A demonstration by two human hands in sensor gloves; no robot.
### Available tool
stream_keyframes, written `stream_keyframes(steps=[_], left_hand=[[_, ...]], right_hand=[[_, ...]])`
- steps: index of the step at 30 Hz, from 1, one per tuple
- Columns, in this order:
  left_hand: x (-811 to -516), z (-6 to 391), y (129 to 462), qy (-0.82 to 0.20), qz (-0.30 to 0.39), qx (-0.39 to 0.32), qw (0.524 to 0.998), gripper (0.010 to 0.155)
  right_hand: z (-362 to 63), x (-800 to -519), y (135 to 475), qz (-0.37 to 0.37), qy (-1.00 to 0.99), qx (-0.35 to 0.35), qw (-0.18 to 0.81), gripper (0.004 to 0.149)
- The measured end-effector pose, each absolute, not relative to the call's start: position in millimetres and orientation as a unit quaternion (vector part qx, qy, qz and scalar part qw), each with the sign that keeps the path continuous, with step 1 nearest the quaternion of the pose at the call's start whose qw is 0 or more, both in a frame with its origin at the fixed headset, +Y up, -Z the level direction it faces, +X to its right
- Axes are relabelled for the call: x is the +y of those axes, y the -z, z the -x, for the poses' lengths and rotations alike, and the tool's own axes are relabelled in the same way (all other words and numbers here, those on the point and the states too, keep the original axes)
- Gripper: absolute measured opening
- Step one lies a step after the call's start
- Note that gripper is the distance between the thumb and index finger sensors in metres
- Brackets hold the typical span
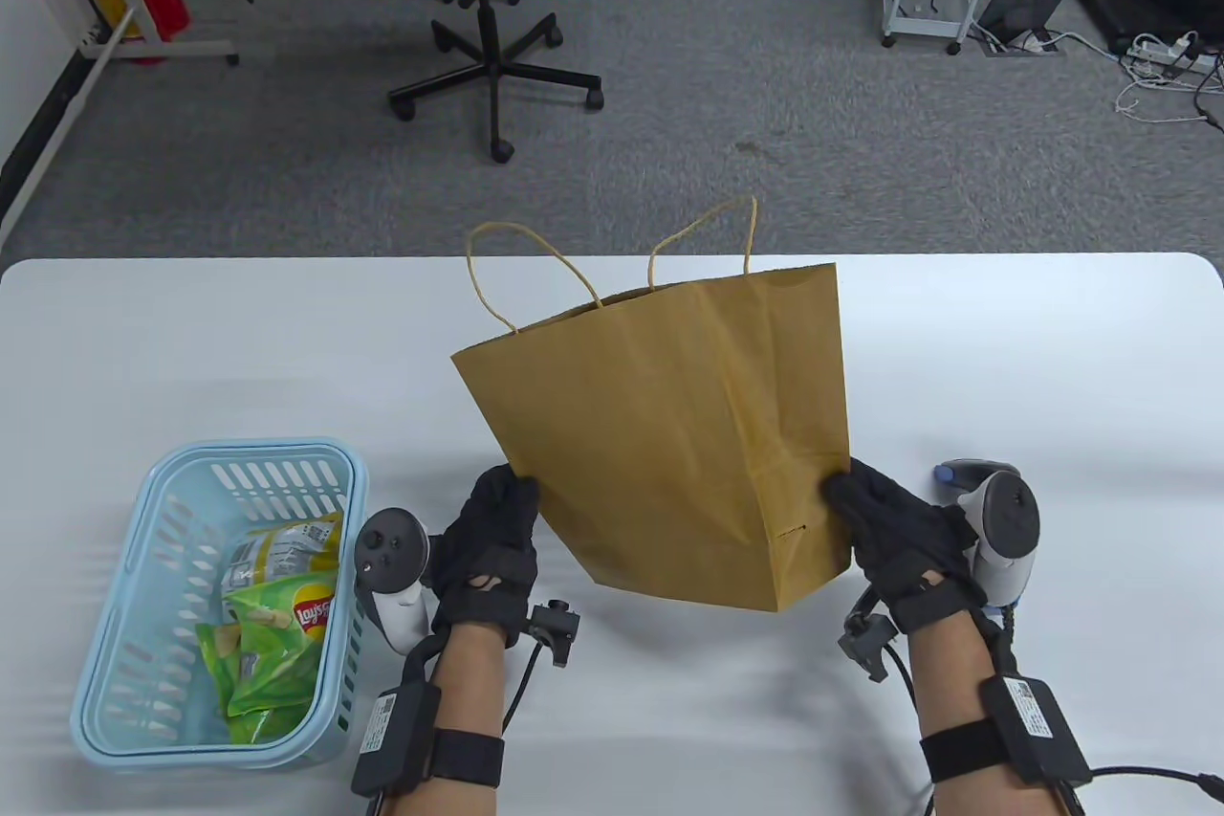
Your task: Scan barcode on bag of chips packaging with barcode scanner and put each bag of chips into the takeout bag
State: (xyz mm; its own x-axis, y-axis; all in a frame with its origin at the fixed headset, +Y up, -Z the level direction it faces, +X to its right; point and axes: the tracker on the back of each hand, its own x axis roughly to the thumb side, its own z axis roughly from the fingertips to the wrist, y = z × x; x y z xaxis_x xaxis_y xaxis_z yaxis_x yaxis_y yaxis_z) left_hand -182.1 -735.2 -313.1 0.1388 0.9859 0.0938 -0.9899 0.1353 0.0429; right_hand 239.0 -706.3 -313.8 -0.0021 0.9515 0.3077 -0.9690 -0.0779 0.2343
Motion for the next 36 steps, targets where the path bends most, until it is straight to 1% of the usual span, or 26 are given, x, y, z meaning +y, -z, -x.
stream_keyframes(steps=[5, 7, 9, 11, 12, 13, 14, 17, 18, 21, 25, 28, 30, 36], left_hand=[[-737, 181, 315, -0.654, -0.034, -0.024, 0.755, 0.041], [-738, 181, 315, -0.649, -0.022, -0.028, 0.760, 0.047], [-737, 180, 314, -0.619, -0.028, -0.018, 0.785, 0.058], [-735, 180, 311, -0.581, -0.044, 0.007, 0.812, 0.063], [-734, 180, 311, -0.568, -0.053, 0.008, 0.821, 0.064], [-733, 179, 311, -0.561, -0.050, 0.003, 0.826, 0.064], [-733, 178, 310, -0.561, -0.048, -0.002, 0.827, 0.064], [-734, 175, 311, -0.565, -0.041, -0.011, 0.824, 0.064], [-734, 174, 311, -0.563, -0.038, -0.015, 0.826, 0.064], [-735, 174, 312, -0.566, -0.033, -0.024, 0.824, 0.064], [-735, 174, 311, -0.566, -0.031, -0.023, 0.823, 0.064], [-734, 174, 311, -0.566, -0.028, -0.025, 0.823, 0.064], [-735, 173, 311, -0.568, -0.026, -0.028, 0.822, 0.064], [-735, 172, 311, -0.562, -0.021, -0.035, 0.826, 0.064]], right_hand=[[-229, -705, 312, -0.199, -0.713, -0.015, 0.672, 0.051], [-224, -704, 310, -0.197, -0.720, -0.018, 0.665, 0.051], [-217, -704, 309, -0.195, -0.729, -0.032, 0.655, 0.051], [-209, -704, 306, -0.188, -0.737, -0.045, 0.647, 0.051], [-205, -704, 304, -0.186, -0.741, -0.059, 0.642, 0.051], [-199, -704, 302, -0.178, -0.749, -0.089, 0.632, 0.051], [-194, -704, 300, -0.176, -0.756, -0.102, 0.622, 0.052], [-178, -708, 296, -0.161, -0.788, -0.128, 0.581, 0.052], [-174, -711, 297, -0.143, -0.791, -0.146, 0.577, 0.052], [-168, -721, 300, -0.132, -0.796, -0.157, 0.570, 0.053], [-168, -733, 306, -0.131, -0.786, -0.136, 0.589, 0.054], [-166, -736, 305, -0.122, -0.791, -0.131, 0.585, 0.057], [-163, -738, 305, -0.120, -0.797, -0.100, 0.584, 0.060], [-159, -748, 303, -0.114, -0.806, -0.052, 0.579, 0.068]])
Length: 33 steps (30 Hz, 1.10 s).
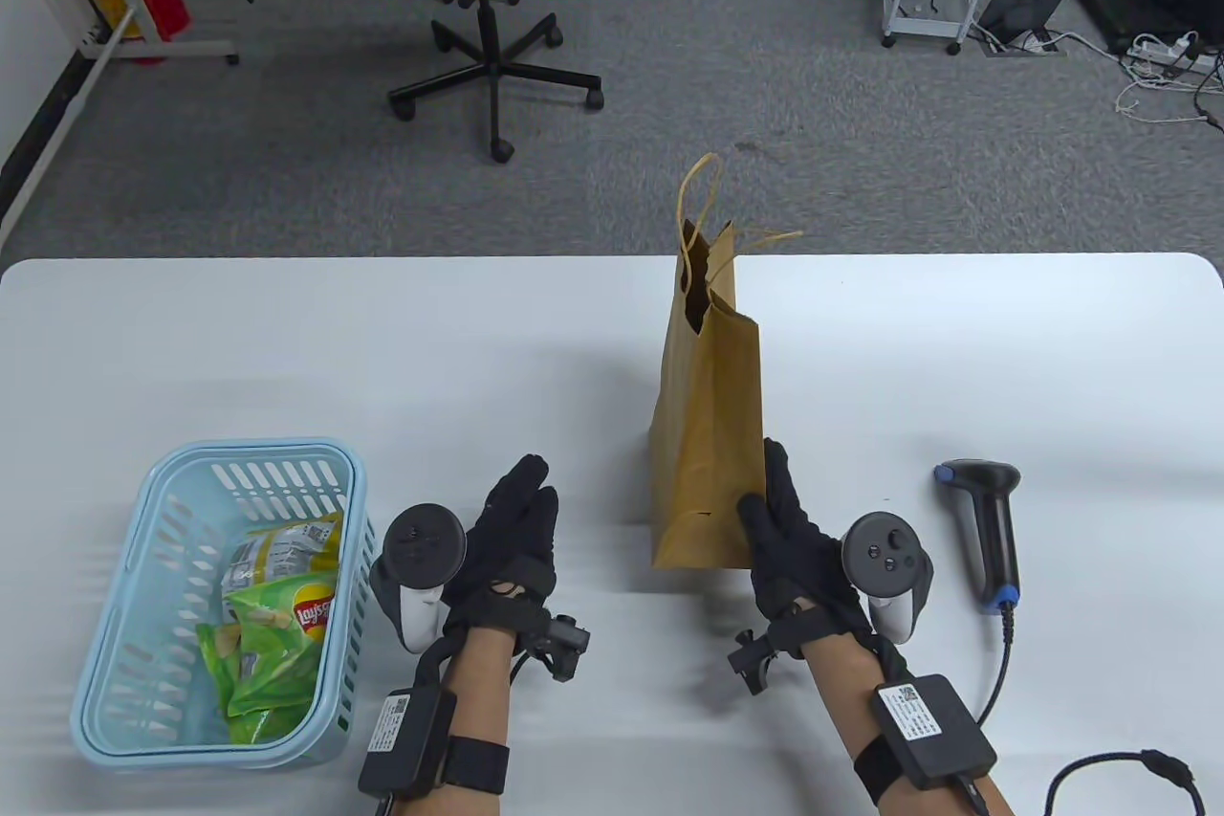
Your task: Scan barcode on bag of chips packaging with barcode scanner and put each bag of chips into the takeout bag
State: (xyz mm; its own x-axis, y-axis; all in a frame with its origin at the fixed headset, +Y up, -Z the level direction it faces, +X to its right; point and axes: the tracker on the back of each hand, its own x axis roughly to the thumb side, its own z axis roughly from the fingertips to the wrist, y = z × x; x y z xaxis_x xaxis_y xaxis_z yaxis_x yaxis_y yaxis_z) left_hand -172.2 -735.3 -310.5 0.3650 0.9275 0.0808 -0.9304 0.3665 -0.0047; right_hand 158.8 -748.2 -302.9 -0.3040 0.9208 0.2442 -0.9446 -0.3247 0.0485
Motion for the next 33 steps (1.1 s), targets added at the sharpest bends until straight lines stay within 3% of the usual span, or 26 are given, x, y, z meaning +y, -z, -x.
stream_keyframes(steps=[9, 12, 15, 22, 26, 30, 33], left_hand=[[-736, 172, 310, -0.554, -0.014, -0.040, 0.831, 0.064], [-737, 172, 310, -0.552, -0.012, -0.042, 0.833, 0.064], [-737, 173, 310, -0.550, -0.011, -0.043, 0.834, 0.064], [-737, 176, 308, -0.551, -0.017, -0.038, 0.833, 0.064], [-738, 176, 308, -0.549, -0.016, -0.039, 0.835, 0.064], [-738, 176, 308, -0.545, -0.015, -0.041, 0.837, 0.064], [-738, 177, 309, -0.541, -0.012, -0.039, 0.840, 0.064]], right_hand=[[-149, -775, 305, -0.085, -0.836, 0.069, 0.538, 0.076], [-146, -776, 306, -0.091, -0.836, 0.078, 0.535, 0.078], [-149, -771, 304, -0.103, -0.836, 0.078, 0.533, 0.089], [-192, -735, 301, -0.138, -0.860, 0.013, 0.491, 0.111], [-223, -727, 304, -0.125, -0.879, -0.069, 0.455, 0.108], [-256, -719, 310, -0.053, -0.886, -0.113, 0.447, 0.101], [-288, -717, 317, 0.041, -0.916, -0.139, 0.375, 0.098]])
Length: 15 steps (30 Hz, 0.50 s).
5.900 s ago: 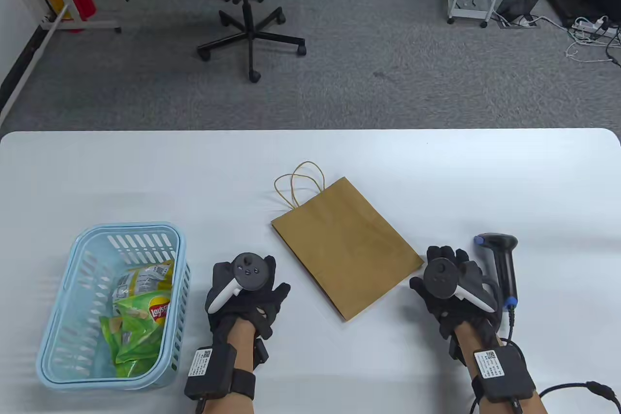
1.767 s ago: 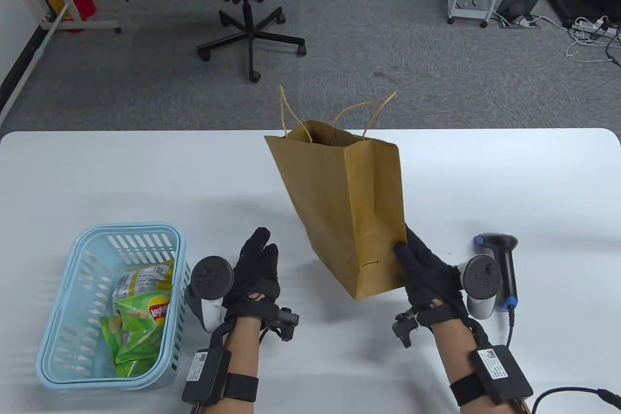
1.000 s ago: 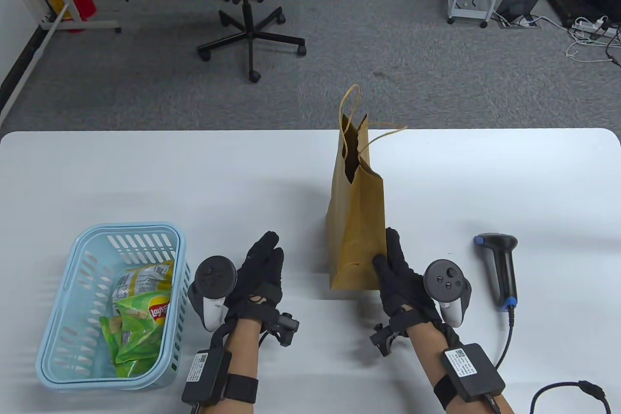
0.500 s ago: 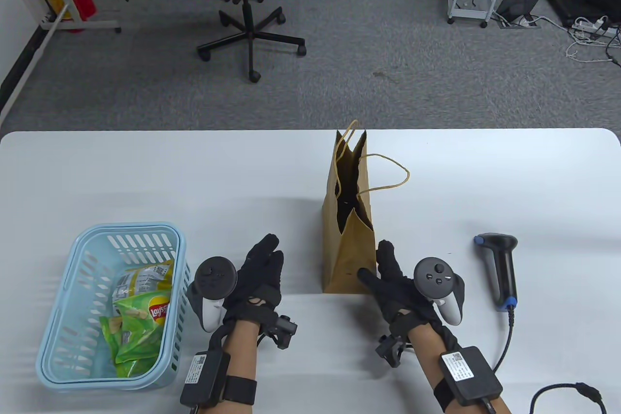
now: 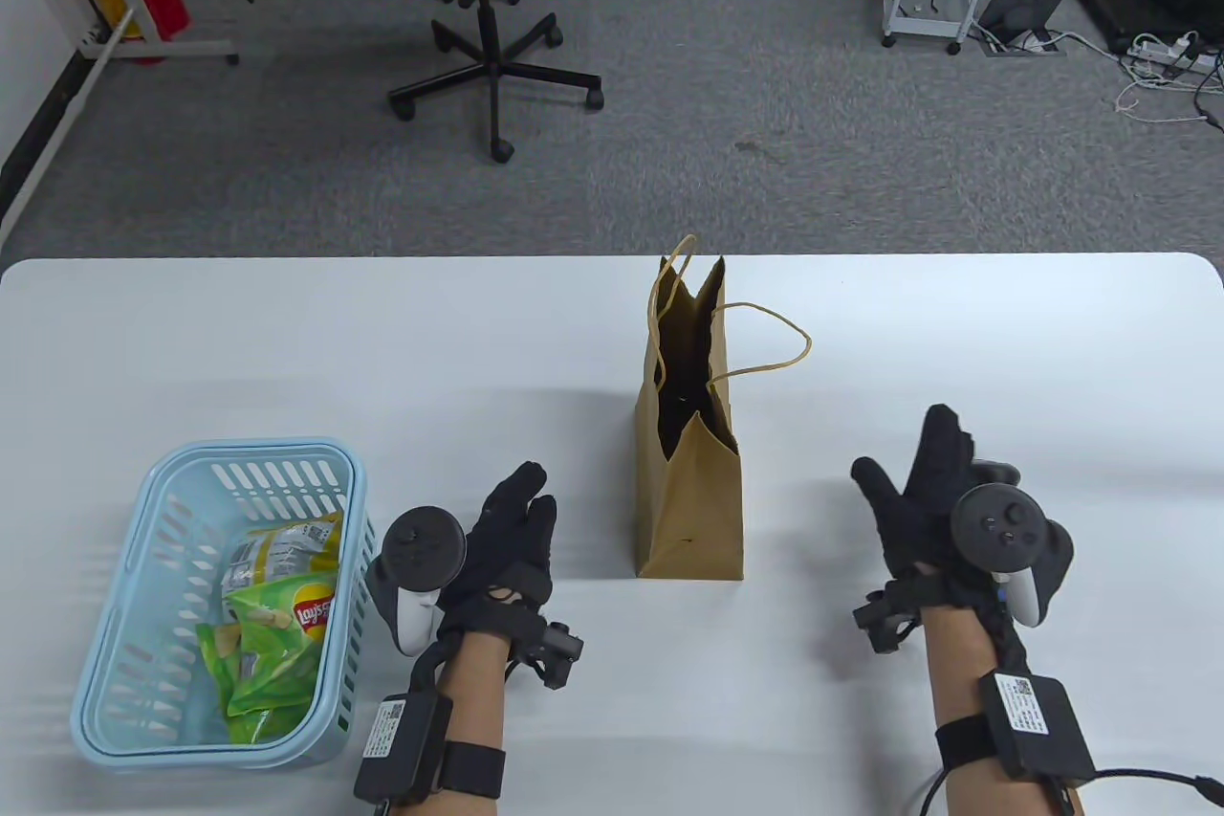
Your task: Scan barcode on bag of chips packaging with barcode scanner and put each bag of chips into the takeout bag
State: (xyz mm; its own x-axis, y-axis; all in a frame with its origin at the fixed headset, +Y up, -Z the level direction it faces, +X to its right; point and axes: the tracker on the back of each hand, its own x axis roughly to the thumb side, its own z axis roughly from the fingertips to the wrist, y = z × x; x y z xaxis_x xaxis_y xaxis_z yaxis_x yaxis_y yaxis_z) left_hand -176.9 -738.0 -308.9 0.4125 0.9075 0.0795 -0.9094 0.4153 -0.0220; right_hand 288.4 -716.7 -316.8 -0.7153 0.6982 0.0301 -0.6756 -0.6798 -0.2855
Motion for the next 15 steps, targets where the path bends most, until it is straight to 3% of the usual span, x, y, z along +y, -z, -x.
stream_keyframes(steps=[6, 10, 15], left_hand=[[-738, 178, 311, -0.528, -0.012, -0.036, 0.849, 0.065], [-741, 179, 312, -0.521, -0.006, -0.032, 0.853, 0.065], [-742, 180, 314, -0.516, -0.003, -0.028, 0.856, 0.065]], right_hand=[[-351, -738, 324, 0.202, -0.911, -0.095, 0.348, 0.105], [-370, -751, 330, 0.242, -0.920, -0.026, 0.309, 0.111], [-377, -771, 338, 0.265, -0.904, 0.063, 0.328, 0.112]])
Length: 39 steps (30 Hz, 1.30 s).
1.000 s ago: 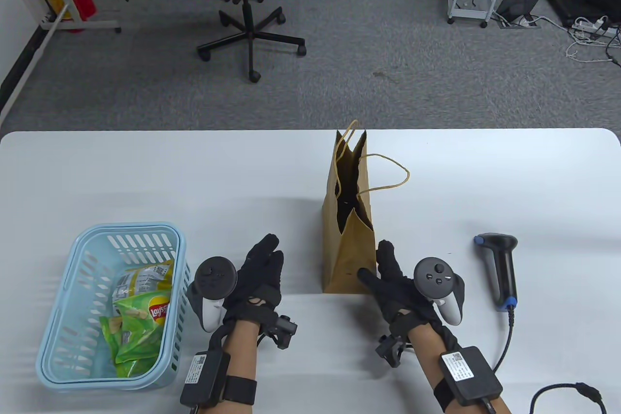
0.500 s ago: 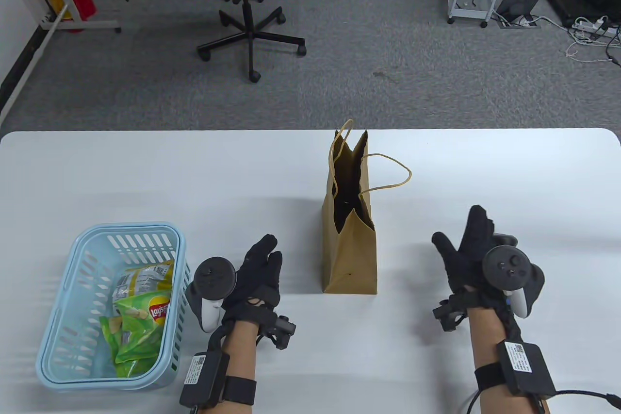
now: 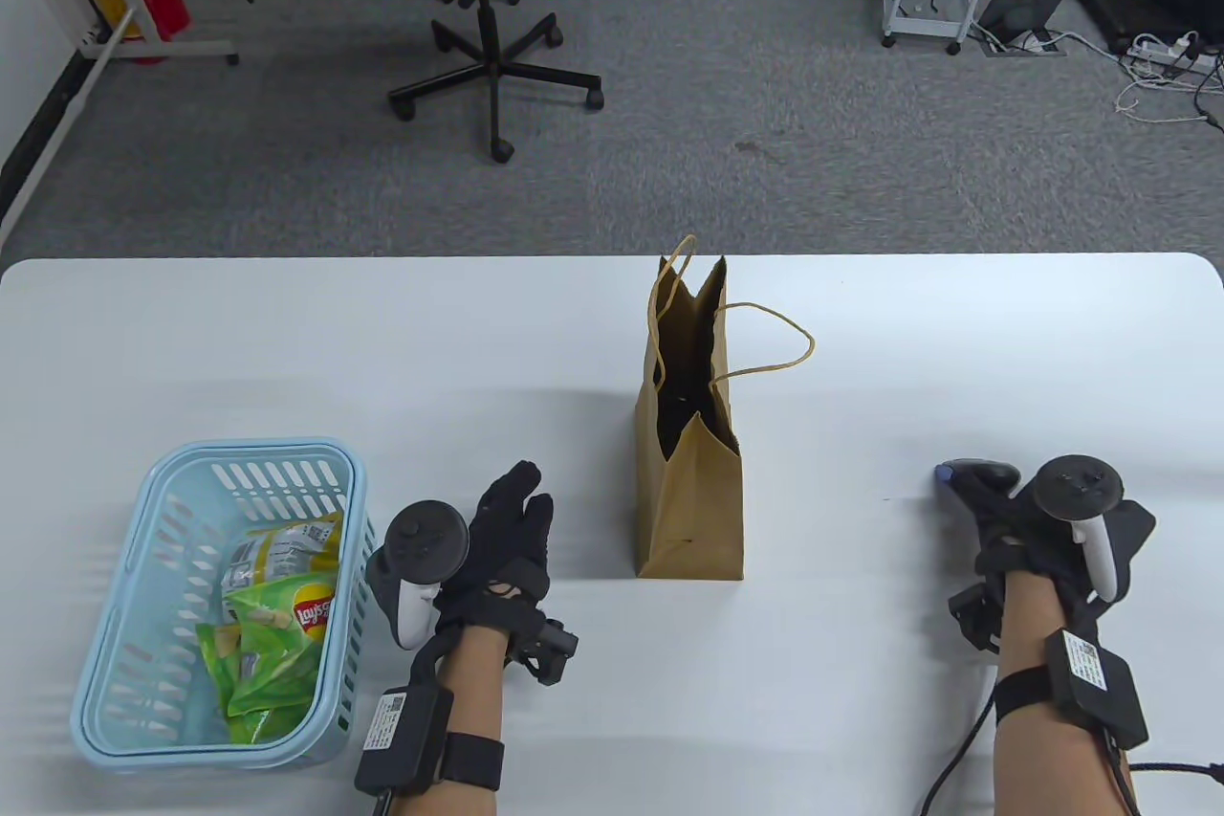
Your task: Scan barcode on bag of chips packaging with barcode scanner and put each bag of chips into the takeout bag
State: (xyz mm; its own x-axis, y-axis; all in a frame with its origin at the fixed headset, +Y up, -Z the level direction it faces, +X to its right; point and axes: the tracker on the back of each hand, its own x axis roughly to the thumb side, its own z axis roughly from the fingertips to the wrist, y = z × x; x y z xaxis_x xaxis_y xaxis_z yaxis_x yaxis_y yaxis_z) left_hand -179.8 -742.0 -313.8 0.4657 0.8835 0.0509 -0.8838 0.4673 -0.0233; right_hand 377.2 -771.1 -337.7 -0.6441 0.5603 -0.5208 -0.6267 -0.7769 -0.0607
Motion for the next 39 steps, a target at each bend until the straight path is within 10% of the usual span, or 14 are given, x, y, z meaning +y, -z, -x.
stream_keyframes(steps=[13, 27, 39], left_hand=[[-743, 179, 315, -0.512, 0.003, -0.028, 0.858, 0.065], [-745, 177, 314, -0.518, 0.002, -0.042, 0.854, 0.065], [-746, 173, 313, -0.511, 0.004, -0.047, 0.859, 0.065]], right_hand=[[-369, -772, 343, 0.263, -0.912, 0.081, 0.304, 0.070], [-334, -721, 328, 0.192, -0.907, -0.059, 0.371, 0.061], [-262, -697, 305, 0.007, -0.923, -0.027, 0.384, 0.059]])
